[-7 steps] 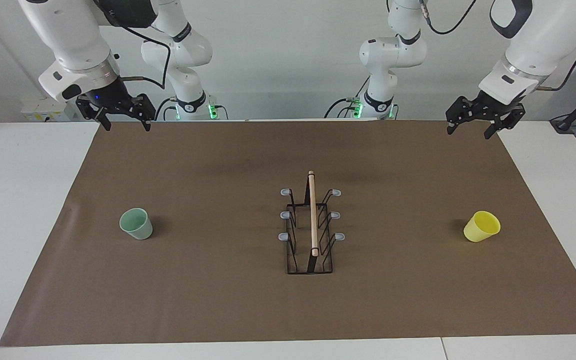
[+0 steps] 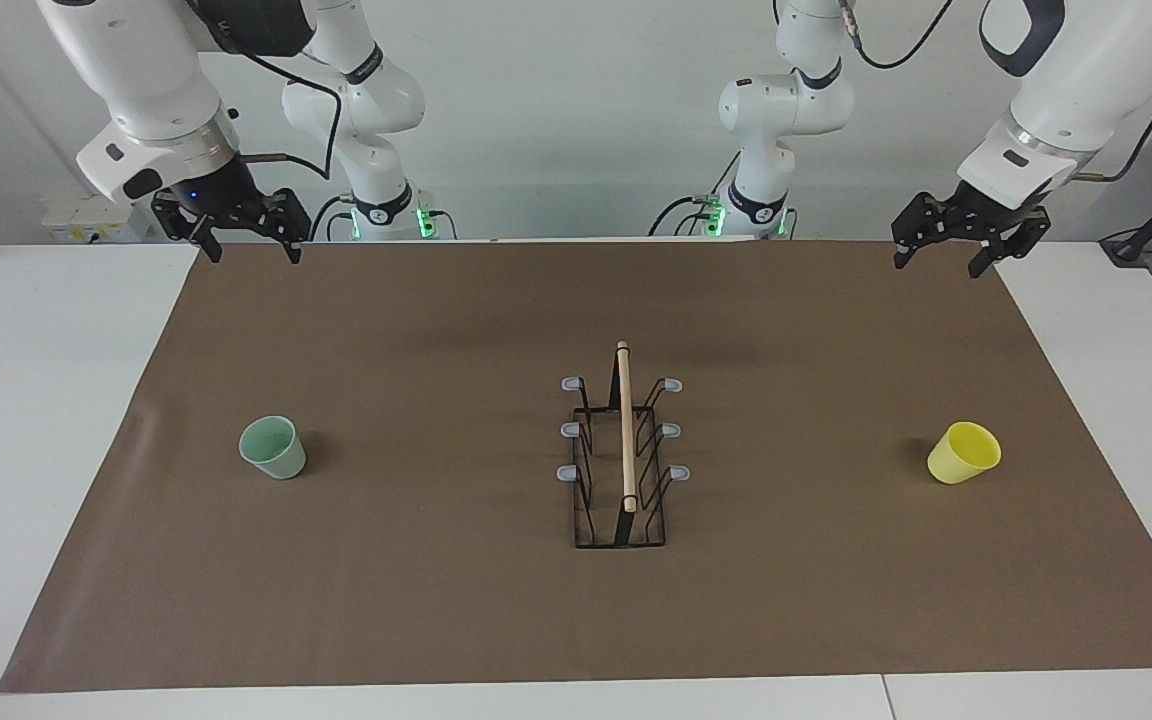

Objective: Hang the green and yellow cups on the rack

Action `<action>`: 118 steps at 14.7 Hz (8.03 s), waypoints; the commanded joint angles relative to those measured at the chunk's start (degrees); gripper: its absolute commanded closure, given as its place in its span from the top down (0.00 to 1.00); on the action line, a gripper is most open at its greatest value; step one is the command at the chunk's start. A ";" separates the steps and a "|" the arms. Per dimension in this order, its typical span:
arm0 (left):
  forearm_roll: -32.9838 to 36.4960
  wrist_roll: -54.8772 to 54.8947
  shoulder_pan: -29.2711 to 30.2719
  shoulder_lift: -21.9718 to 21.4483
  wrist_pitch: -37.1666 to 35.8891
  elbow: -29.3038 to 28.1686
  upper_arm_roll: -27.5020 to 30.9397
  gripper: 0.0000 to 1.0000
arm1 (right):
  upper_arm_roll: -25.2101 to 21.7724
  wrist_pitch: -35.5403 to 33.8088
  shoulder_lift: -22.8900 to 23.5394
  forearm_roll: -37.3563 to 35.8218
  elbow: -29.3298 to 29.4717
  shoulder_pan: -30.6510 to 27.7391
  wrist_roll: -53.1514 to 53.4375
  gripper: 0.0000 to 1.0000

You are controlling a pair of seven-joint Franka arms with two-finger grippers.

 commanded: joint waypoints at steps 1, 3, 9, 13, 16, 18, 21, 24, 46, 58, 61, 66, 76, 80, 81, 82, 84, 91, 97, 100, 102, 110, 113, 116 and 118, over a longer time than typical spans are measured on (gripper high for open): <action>1.11 -0.77 -0.38 -2.29 -1.92 -2.34 0.46 1.00 | -0.36 0.16 -0.71 0.14 -0.01 -0.50 0.24 1.00; 1.11 -0.69 -0.21 -2.38 -1.83 -2.44 0.46 1.00 | -0.28 0.07 -0.89 0.22 -0.10 -1.46 0.32 1.00; 1.11 -0.68 -0.30 -2.56 -1.74 -2.35 0.37 1.00 | -0.37 6.57 -1.60 -1.18 -3.97 -2.69 0.41 1.00; 1.11 -0.68 -0.38 -2.74 -1.66 -2.35 0.37 1.00 | -0.19 5.53 -2.04 0.22 -4.94 -4.45 -0.38 1.00; 1.11 -0.68 -0.38 -2.74 -1.66 -2.44 0.37 1.00 | 0.33 5.43 -2.04 2.69 -5.02 -3.84 -0.29 1.00; 1.11 -0.68 -0.30 -2.74 -1.66 -2.44 0.37 1.00 | 0.43 5.70 -1.08 1.72 -5.11 -4.10 -0.64 1.00; 1.11 -0.68 -0.91 -2.74 -1.66 -2.44 0.29 1.00 | 1.30 3.86 6.28 -3.09 -1.17 -3.49 -0.73 0.99; 1.11 -0.68 -0.91 -2.74 -1.66 -2.44 0.37 1.00 | 2.45 4.46 14.37 -9.78 2.34 -0.77 -5.01 0.99; -0.72 -2.09 0.06 -1.77 0.80 -3.05 5.96 1.00 | 4.47 18.79 31.71 -52.77 -5.11 10.49 -45.20 0.99; -29.36 -20.69 -4.95 27.20 3.17 9.67 33.67 1.00 | 4.47 24.14 30.93 -56.01 -11.95 9.79 -45.11 0.99; -34.91 -27.74 -3.99 32.85 6.94 11.80 35.00 1.00 | 4.47 25.47 30.40 -59.27 -13.73 9.17 -45.20 0.99; -41.77 -41.35 -2.24 37.86 11.70 11.71 35.79 1.00 | 4.47 26.78 30.22 -61.12 -15.30 8.03 -45.03 0.99; -57.92 -59.99 -0.47 38.41 13.11 -2.76 36.49 1.00 | 4.47 25.47 28.99 -63.14 -17.85 8.03 -44.41 0.99; -64.00 -60.98 -1.87 35.59 14.25 -10.16 36.50 1.00 | 4.38 26.26 28.64 -65.34 -19.26 7.50 -44.32 0.99; -64.97 -60.98 -2.14 34.98 15.03 -12.00 36.50 1.00 | 4.38 26.35 28.46 -65.95 -19.78 7.33 -44.24 0.99; -66.29 -60.89 -2.23 34.10 15.48 -13.76 36.41 1.00 | 4.47 26.35 28.46 -66.48 -19.88 7.24 -44.24 0.99; -69.36 -60.89 -3.80 33.83 17.40 -15.44 36.41 1.00 | 4.38 27.05 28.46 -66.57 -20.05 7.06 -44.06 0.99; -74.46 -60.89 -4.60 33.74 23.38 -16.24 34.83 1.00 | 4.38 28.64 28.46 -69.03 -20.93 5.04 -42.57 0.96; -78.68 -60.89 -5.04 32.42 24.36 -18.78 33.60 1.00 | 4.56 28.37 28.29 -68.42 -21.20 5.04 -38.62 0.00; -80.18 -60.80 -5.04 31.98 24.36 -18.87 32.89 1.00 | 4.56 26.27 28.55 -62.99 -18.31 6.44 -36.42 0.00; -81.23 -60.63 -4.95 31.89 24.27 -19.13 32.81 1.00 | 4.56 23.90 28.55 -60.17 -16.02 7.50 -36.33 0.00; -83.52 -60.36 -4.87 30.58 24.01 -18.96 32.10 0.00 | 4.82 23.87 18.20 -30.67 -11.35 2.41 -48.87 0.00; -82.83 -60.10 -4.87 27.77 23.83 -18.61 32.37 0.00 | 4.82 27.04 15.37 -18.28 -10.65 0.13 -53.44 0.00; -77.13 -55.63 -4.34 24.87 23.57 -17.12 32.37 0.00 | 4.73 28.20 11.86 -5.17 -10.82 -1.90 -58.82 0.00; -74.92 -55.18 -3.90 23.29 22.60 -16.33 32.54 0.00 | 4.73 28.55 10.27 1.68 -10.82 -2.43 -59.96 0.00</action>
